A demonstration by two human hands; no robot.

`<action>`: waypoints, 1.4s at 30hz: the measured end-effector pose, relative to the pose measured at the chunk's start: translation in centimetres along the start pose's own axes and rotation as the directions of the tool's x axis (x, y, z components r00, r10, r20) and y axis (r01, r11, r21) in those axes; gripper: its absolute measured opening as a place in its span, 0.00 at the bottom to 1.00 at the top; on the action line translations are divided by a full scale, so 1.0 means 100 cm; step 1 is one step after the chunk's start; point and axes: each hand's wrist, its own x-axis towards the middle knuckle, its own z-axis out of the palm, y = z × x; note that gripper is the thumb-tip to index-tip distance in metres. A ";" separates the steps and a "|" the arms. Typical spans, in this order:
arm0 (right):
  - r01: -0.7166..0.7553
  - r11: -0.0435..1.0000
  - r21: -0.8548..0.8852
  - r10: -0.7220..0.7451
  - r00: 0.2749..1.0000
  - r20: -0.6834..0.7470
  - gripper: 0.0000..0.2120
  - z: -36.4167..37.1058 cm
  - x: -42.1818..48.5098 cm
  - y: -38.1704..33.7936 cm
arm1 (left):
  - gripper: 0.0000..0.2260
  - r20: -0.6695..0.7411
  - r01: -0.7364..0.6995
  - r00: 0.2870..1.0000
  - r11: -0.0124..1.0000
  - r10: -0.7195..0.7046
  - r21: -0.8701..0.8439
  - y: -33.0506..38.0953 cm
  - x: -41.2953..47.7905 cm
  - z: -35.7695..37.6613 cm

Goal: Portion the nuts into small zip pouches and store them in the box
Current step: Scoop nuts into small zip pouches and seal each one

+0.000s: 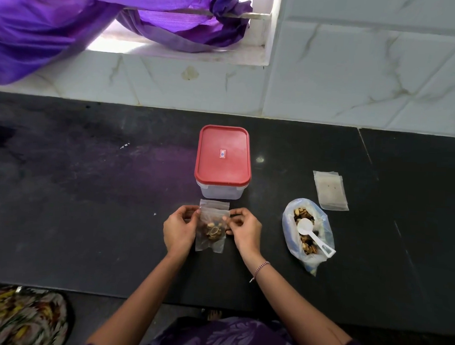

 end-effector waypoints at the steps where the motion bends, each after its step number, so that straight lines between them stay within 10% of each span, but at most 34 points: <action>1: 0.017 1.000 -0.007 -0.017 1.000 0.002 0.04 0.000 0.000 0.001 | 0.06 -0.010 -0.024 1.000 0.998 0.024 0.057 0.000 0.000 -0.001; 6: 0.281 0.945 -0.166 -0.289 0.957 -0.027 0.11 -0.004 -0.008 0.013 | 0.13 -0.013 -0.221 0.973 0.951 0.229 0.218 -0.003 -0.008 -0.004; 10: 0.653 0.597 -0.467 -0.621 0.744 0.246 0.22 -0.009 -0.018 0.032 | 0.23 0.181 -0.571 0.820 0.753 0.543 0.326 -0.023 -0.013 -0.014; 14: 0.728 0.309 -0.611 -0.508 0.670 0.542 0.29 -0.010 -0.011 0.049 | 0.29 0.546 -0.783 0.622 0.443 0.561 0.437 -0.051 -0.007 -0.021; 29: 0.763 0.421 -0.490 -0.379 0.639 0.669 0.34 -0.039 -0.001 0.010 | 0.32 0.528 -0.799 0.599 0.486 0.602 0.353 -0.033 -0.010 -0.028; 35: 0.694 0.570 -0.440 -0.556 0.720 0.415 0.30 -0.086 -0.005 -0.014 | 0.25 0.375 -0.885 0.463 0.445 0.803 0.140 0.039 -0.033 0.016; 42: 0.373 0.730 -0.573 -0.530 0.838 -0.129 0.21 -0.199 0.069 -0.018 | 0.20 0.393 -0.668 0.683 0.744 0.616 -0.003 0.151 -0.034 0.115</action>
